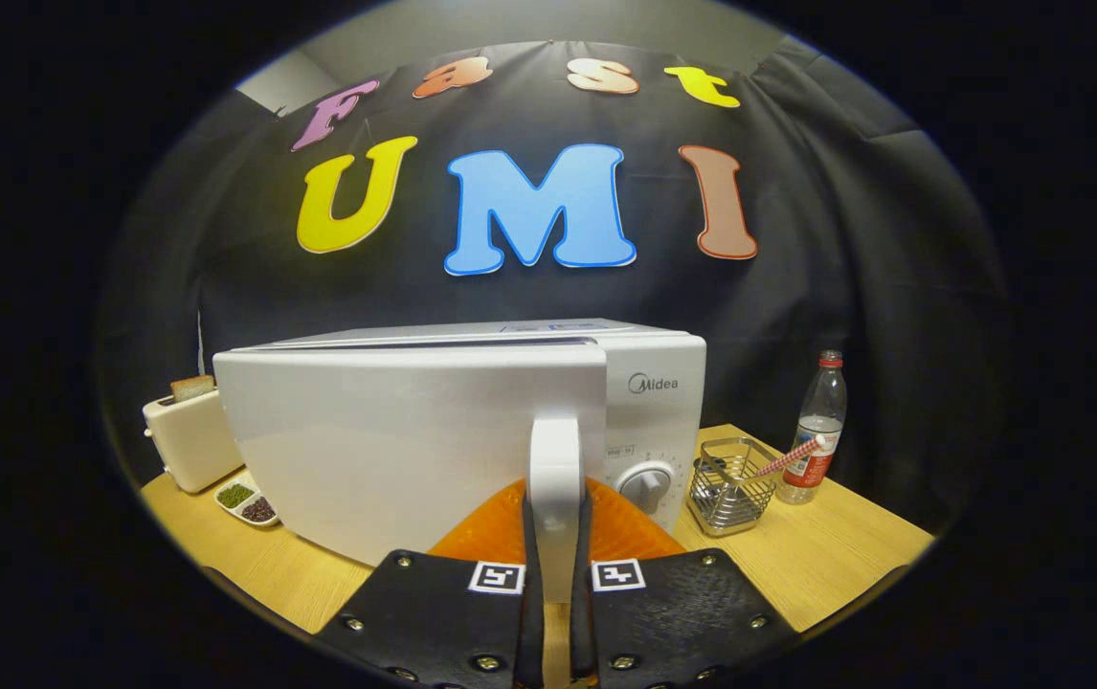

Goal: Open the microwave, put the food inside, and close the microwave door.

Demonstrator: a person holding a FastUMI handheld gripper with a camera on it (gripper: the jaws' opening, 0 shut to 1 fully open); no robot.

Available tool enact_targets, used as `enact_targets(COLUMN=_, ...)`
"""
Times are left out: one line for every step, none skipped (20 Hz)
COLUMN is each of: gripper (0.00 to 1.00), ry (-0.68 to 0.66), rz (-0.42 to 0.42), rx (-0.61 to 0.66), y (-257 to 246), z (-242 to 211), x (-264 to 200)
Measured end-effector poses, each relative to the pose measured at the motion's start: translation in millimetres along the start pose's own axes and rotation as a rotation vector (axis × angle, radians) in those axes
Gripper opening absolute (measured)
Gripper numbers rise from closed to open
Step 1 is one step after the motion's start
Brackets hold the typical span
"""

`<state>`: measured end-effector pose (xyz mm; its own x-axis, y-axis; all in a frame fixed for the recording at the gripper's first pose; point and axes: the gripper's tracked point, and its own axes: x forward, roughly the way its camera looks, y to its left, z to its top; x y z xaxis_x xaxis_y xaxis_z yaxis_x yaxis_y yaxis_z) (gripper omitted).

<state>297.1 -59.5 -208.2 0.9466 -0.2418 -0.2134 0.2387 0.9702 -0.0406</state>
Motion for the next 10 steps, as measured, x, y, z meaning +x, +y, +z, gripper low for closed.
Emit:
enact_targets(gripper=0.11, ry=0.002, rz=0.004, rx=-0.010, y=3, z=-2, x=-9)
enact_targets(gripper=0.11, ry=0.002, rz=0.013, rx=-0.013, y=4, z=-3, x=-18)
enact_targets(gripper=0.11, ry=-0.001, rz=0.024, rx=-0.004, y=7, z=-4, x=-27)
enact_targets(gripper=0.11, ry=-0.001, rz=0.035, rx=0.005, y=10, z=-6, x=-36)
enact_targets(gripper=0.11, ry=-0.007, rz=0.045, rx=0.006, y=14, z=-7, x=-45)
enact_targets(gripper=0.11, ry=-0.013, rz=0.051, rx=-0.002, y=19, z=-9, x=-55)
enact_targets(gripper=0.11, ry=-0.018, rz=0.061, rx=-0.002, y=23, z=-10, x=-65)
enact_targets(gripper=0.11, ry=-0.024, rz=0.074, rx=0.009, y=28, z=-11, x=-76)
enact_targets(gripper=0.11, ry=-0.030, rz=0.091, rx=0.021, y=34, z=-13, x=-87)
enact_targets(gripper=0.11, ry=-0.034, rz=0.108, rx=0.027, y=42, z=-14, x=-97)
